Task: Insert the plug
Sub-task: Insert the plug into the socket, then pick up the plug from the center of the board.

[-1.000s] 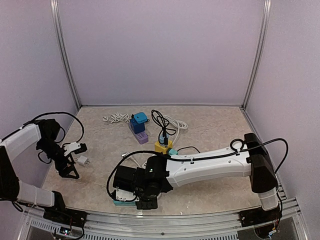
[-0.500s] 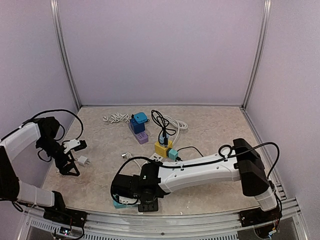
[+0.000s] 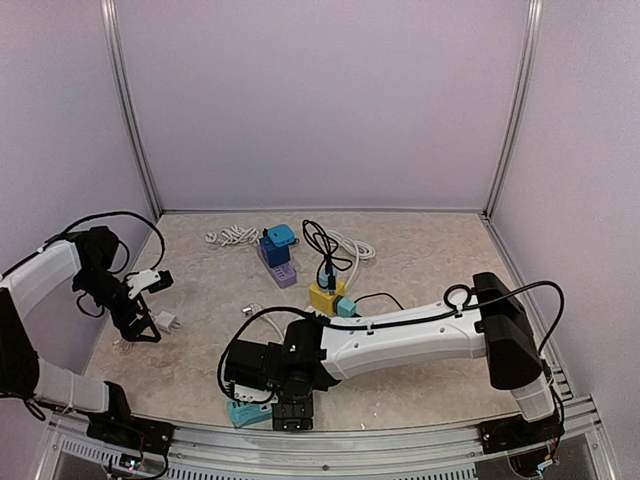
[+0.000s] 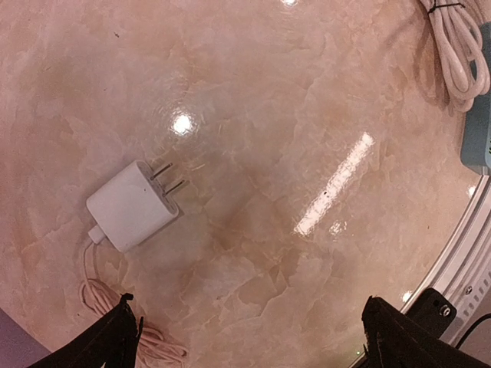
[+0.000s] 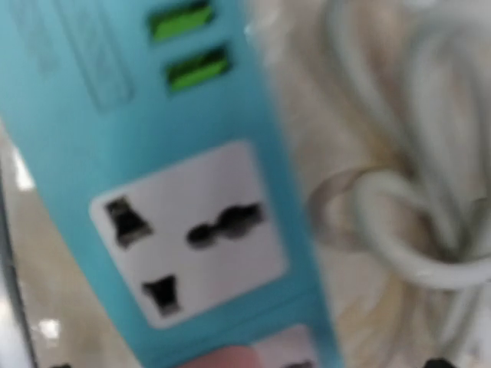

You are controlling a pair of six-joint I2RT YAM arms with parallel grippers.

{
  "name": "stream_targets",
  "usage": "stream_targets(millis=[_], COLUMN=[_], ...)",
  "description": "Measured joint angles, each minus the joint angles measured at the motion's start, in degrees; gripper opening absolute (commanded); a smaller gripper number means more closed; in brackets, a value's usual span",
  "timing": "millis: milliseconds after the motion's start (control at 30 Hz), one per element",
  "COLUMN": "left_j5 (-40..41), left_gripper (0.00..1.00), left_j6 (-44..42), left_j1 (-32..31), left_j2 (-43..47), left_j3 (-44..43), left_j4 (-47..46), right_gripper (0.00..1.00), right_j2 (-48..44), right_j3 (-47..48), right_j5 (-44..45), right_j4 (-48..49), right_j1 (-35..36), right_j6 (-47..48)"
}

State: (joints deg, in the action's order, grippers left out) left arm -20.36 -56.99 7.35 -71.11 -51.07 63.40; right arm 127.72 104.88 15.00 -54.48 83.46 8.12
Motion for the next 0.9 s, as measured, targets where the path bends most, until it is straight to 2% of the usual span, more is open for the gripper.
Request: stream_targets(millis=[200,400,467,633,733,900], left_j5=[0.09,0.81,1.03,1.44,5.29,13.09], left_gripper=[0.99,0.95,0.96,0.99,0.99,0.99], left_j6=[-0.31,-3.61,-7.19,-27.76,-37.62,-44.26], left_j1=[0.9,6.91,8.15,7.98,4.87,-1.81], left_j2=[-0.17,-3.08,-4.92,-7.28,-9.25,-18.91], left_j3=[-0.02,-2.47,-3.63,-3.76,-3.87,-6.23], left_j4=[0.0,-1.36,-2.45,-3.91,-7.02,-10.84], right_gripper=[1.0,1.0,1.0,1.0,1.0,1.0], right_j2=[-8.24,-19.89,-22.84,-25.18,-25.09,-23.87], right_j3=[-4.46,-12.61,-15.43,-18.1,-18.18,-18.16], right_j5=[-1.33,-5.22,-6.43,-8.2,-8.68,-8.81], right_j4=[6.69,17.16,20.63,25.59,26.51,27.21], right_j1=[0.0,0.0,0.0,-0.26,-0.33,-0.33], right_j6=[1.03,1.64,1.9,2.54,2.54,2.08])
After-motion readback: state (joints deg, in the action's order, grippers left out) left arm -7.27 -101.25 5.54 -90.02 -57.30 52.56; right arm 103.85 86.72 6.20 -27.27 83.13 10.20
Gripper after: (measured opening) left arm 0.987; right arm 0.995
